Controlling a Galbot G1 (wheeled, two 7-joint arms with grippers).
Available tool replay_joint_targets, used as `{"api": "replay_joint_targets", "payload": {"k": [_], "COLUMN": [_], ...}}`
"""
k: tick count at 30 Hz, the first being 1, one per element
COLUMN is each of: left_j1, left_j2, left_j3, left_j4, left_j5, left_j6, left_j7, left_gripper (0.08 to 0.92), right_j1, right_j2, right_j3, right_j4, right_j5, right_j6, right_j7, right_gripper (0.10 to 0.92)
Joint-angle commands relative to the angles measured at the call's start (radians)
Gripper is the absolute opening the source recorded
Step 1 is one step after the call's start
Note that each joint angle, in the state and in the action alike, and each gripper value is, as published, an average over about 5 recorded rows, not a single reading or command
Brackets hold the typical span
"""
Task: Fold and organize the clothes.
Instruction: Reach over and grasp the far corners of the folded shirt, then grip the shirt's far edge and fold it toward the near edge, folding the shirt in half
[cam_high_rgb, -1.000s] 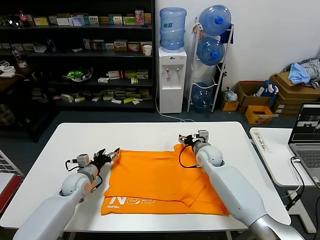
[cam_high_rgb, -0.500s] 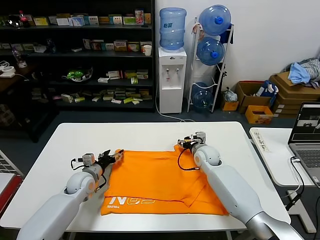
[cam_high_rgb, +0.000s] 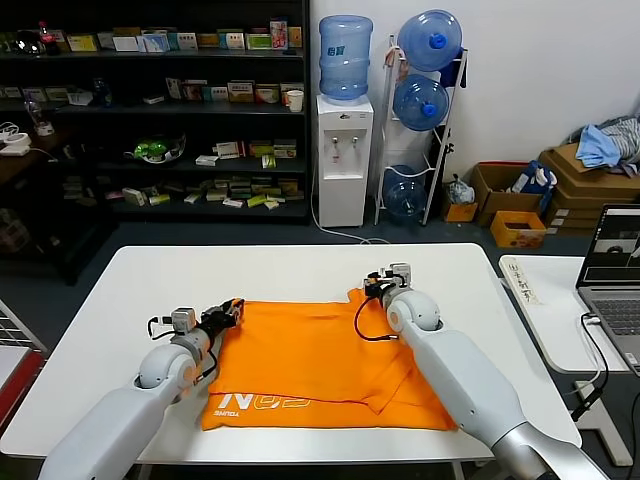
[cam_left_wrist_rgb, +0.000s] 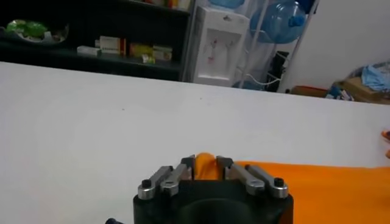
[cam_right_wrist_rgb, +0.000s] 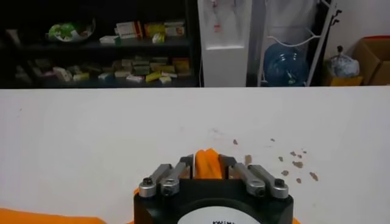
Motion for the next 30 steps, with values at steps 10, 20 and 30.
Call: {"api": "replay_joint_targets", "payload": {"k": [10, 20, 30], "left_j1": [0.055, 0.158, 0.427], "left_j2": [0.024, 0.058, 0.091], "left_j3": [-0.047, -0.138, -0.256], "left_j4": [-0.112, -0.227, -0.469], "left_j5": [0.022, 0.064, 0.143], "left_j6": [-0.048, -0.073, -0.125], "left_j7": [0.001, 0.002, 0.034], "left_gripper": [0.096, 0.096, 0.096], "right_j1": [-0.048, -0.149, -0.504], "right_j2": [-0.048, -0.145, -0.366], "right_j3": [0.014, 0.047, 0.134], "right_j4": [0.113, 0.310, 0.740], "right_j5": [0.009, 0.022, 0.063], "right_j6": [0.114, 0.122, 0.074], "right_j7": [0.002, 0.038, 0.117], "right_gripper": [0.125, 0.125, 0.125]}}
